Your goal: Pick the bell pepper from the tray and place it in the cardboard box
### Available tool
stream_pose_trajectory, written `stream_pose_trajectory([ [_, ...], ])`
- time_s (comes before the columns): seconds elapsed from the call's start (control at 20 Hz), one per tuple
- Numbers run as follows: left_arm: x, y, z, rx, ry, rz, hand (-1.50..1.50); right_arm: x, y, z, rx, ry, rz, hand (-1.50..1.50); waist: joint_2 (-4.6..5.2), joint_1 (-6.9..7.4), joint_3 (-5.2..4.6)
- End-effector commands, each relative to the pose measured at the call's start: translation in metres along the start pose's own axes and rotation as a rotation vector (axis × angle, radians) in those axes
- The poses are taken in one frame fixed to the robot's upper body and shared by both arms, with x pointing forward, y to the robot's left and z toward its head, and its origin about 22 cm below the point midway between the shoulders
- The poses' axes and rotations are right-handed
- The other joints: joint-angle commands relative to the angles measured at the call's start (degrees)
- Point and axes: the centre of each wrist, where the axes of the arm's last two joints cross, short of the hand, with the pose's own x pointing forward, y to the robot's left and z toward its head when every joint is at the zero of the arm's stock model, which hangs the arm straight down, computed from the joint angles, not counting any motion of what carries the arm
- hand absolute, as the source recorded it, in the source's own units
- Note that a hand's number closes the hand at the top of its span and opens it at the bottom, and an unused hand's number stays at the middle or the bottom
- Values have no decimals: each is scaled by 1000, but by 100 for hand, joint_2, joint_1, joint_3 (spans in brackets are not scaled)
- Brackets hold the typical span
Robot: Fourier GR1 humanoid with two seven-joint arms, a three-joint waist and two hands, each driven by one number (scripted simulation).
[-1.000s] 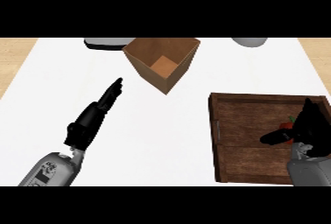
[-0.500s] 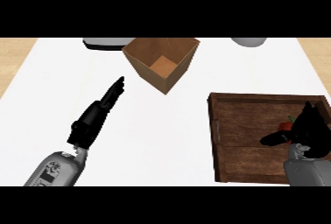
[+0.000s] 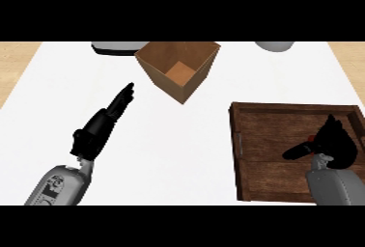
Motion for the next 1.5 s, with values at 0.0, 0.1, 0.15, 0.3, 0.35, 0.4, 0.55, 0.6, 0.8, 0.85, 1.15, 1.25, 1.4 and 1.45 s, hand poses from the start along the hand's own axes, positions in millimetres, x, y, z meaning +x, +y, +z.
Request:
stream_pose_trajectory([
  [0.0,4,1,14,-11,12,7,0,5,26,-1,12,62,8,-150,-1,26,1],
  [0.1,-5,-15,4,3,-6,6,0,0,16,-20,28,81,7,-150,3,9,1],
  [0.15,-6,-3,13,4,9,-10,0,-6,14,-6,21,58,13,-150,-3,1,0],
  [0.3,14,-5,3,0,10,3,0,-14,27,-11,38,69,27,-150,-2,0,1],
  [0.35,17,-9,16,19,5,-9,0,-18,16,-2,37,65,8,-150,-8,-1,0],
  [0.4,21,29,2,-7,-9,1,0,-16,16,-7,32,75,51,-150,-2,-8,0],
  [0.55,7,5,-2,-8,0,-7,0,-5,22,-17,22,92,74,-150,3,-1,0],
  [0.6,17,2,-2,-1,-14,6,0,-9,34,-22,14,105,80,-150,5,13,1],
  [0.8,9,4,12,-2,-2,0,0,-15,34,-15,34,101,66,-150,-2,13,0],
  [0.85,4,5,-2,8,-7,-5,0,-10,33,-28,51,102,55,150,7,10,1],
  [1.15,-2,-2,9,-17,-6,-2,0,-43,38,-47,22,54,124,150,11,12,2],
  [1.25,5,-3,6,-7,-20,15,0,-35,48,-36,-10,39,137,150,8,15,1],
  [1.4,-5,-4,2,-8,9,-8,0,-27,30,-36,-103,27,156,150,6,-8,-1],
  [1.45,-13,13,4,4,-10,-1,0,-21,10,-44,-132,31,172,150,8,-10,-3],
])
